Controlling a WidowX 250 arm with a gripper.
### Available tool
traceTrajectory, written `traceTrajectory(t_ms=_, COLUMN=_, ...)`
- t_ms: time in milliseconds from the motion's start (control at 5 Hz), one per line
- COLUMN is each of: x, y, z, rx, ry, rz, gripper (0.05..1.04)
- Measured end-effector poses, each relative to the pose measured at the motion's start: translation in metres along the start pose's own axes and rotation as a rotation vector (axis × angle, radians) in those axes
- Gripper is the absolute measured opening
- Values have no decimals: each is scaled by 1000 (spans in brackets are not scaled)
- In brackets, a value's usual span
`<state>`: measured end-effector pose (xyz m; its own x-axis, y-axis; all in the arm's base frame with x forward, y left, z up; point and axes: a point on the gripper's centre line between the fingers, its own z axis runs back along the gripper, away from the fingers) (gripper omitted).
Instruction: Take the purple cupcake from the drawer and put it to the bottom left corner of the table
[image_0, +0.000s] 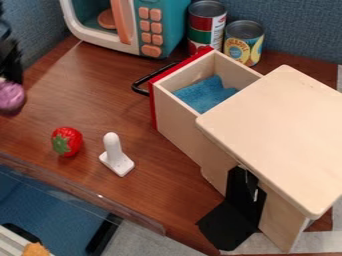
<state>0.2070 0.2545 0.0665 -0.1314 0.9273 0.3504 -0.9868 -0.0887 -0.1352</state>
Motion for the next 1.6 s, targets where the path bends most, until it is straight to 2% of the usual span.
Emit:
traceTrajectory(t_ms=200, x=13, y=9, z=-12, rx=7, ry=64, rz=23, gripper=894)
traceTrajectory(t_ms=400, x=21, y=11, z=-10, rx=-7, ry=137, rz=51, gripper=895)
traceTrajectory(t_ms=800, x=18, y=15, z=-12, rx=3, ry=146, rz=47, gripper=894)
traceTrajectory(t_ms=1000, x=5, y=17, z=-18, rx=20, ry=124, rz=0, gripper=894)
traceTrajectory(t_ms=1200, x=-6, y=18, z=-27, rx=34, ry=130, rz=-30, gripper=894)
traceTrajectory(t_ms=1400, x=-6, y=17, z=-29, rx=32, ry=136, rz=-39, gripper=894)
traceTrajectory(t_ms=1600, x=-7, y=13, z=-32, rx=9, ry=152, rz=-65, gripper=939)
